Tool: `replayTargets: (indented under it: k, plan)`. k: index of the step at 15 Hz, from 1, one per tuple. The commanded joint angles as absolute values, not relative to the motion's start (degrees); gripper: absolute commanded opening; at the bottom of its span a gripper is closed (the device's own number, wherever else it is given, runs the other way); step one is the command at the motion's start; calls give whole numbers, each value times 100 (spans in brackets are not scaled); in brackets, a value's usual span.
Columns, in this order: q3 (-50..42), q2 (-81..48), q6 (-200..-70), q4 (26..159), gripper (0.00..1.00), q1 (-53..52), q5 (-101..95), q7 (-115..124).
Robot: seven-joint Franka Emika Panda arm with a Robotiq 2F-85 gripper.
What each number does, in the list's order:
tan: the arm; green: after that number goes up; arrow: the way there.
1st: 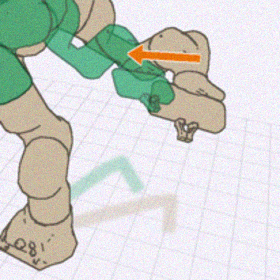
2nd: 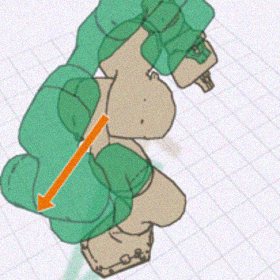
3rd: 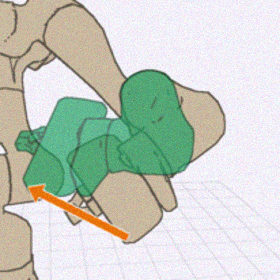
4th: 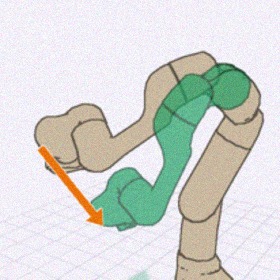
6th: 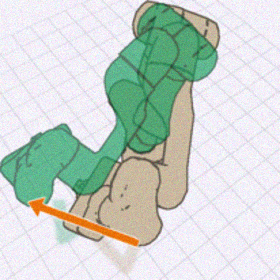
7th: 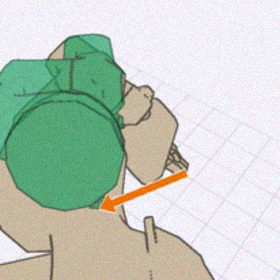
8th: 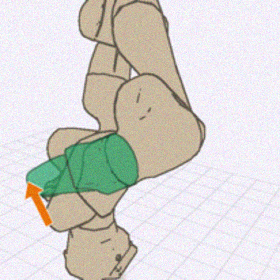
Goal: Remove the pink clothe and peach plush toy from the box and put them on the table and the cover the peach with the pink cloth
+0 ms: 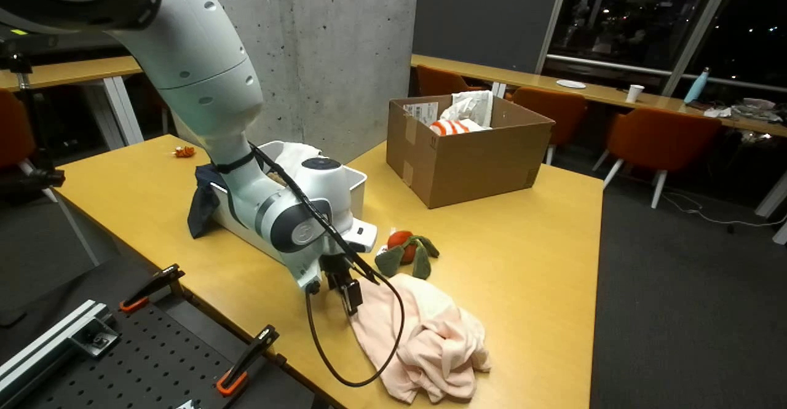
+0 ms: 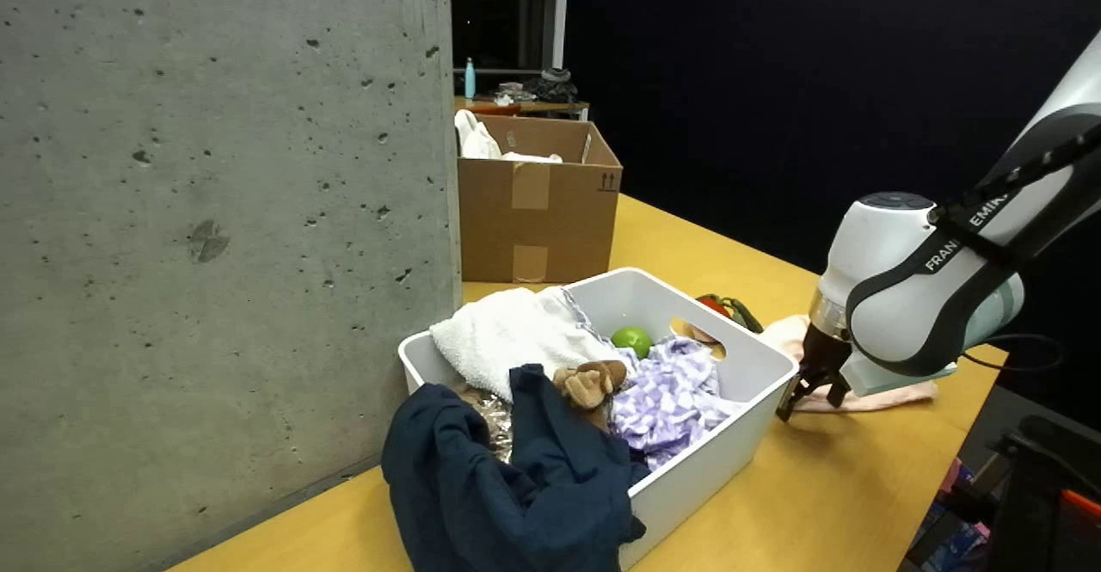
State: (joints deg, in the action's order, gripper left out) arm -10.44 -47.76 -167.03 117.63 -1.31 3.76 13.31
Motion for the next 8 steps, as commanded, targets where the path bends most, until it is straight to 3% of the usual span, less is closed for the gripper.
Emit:
replayTargets:
  k: [1,4,5,6,8]
  plan:
    - [-969,-4850,-16940,11628,100,21,372,1120]
    - [-855,-5029,-16949,11370,100,135,414,1049]
    - [-791,-5119,-16944,11271,91,195,433,1018]
    - [-738,-5186,-16950,11199,74,245,444,987]
    - [-603,-5294,-16946,11076,58,372,463,912]
